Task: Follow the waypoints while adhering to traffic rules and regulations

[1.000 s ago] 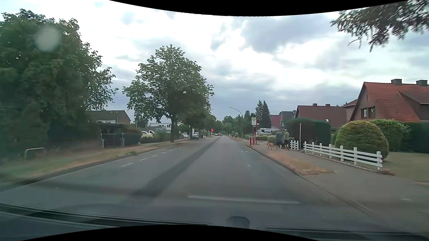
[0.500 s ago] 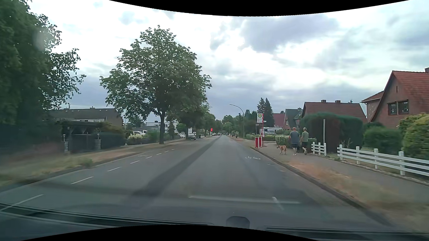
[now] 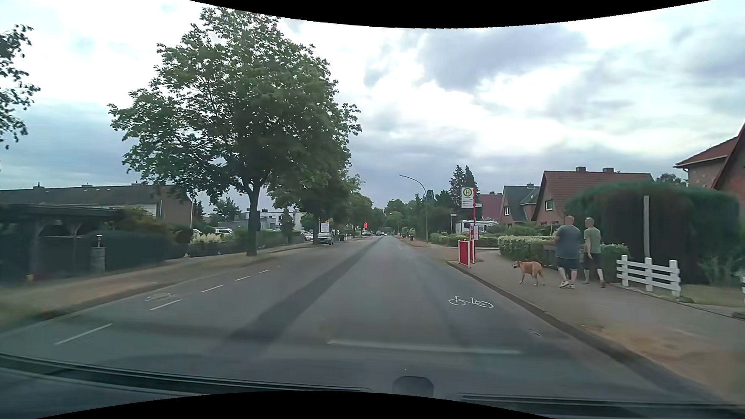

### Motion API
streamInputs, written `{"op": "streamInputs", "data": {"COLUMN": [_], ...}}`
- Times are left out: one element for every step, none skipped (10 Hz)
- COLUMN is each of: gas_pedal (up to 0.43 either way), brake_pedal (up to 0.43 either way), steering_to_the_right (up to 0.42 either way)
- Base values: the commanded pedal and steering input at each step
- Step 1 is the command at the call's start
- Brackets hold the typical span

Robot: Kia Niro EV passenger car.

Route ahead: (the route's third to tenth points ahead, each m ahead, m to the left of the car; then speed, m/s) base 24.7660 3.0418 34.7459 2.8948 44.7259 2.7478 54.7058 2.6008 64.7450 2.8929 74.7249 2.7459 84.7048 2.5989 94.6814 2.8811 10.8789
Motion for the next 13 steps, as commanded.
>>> {"op": "streamInputs", "data": {"gas_pedal": [0.197, 0.197, 0.197, 0.197, 0.197, 0.197, 0.197, 0.197, 0.197, 0.197, 0.197, 0.177, 0.15], "brake_pedal": [0.0, 0.0, 0.0, 0.0, 0.0, 0.0, 0.0, 0.0, 0.0, 0.0, 0.0, 0.0, 0.0], "steering_to_the_right": [-0.004, -0.004, -0.004, -0.005, -0.005, -0.005, -0.004, -0.006, -0.006, -0.006, -0.005, -0.004, -0.004]}}
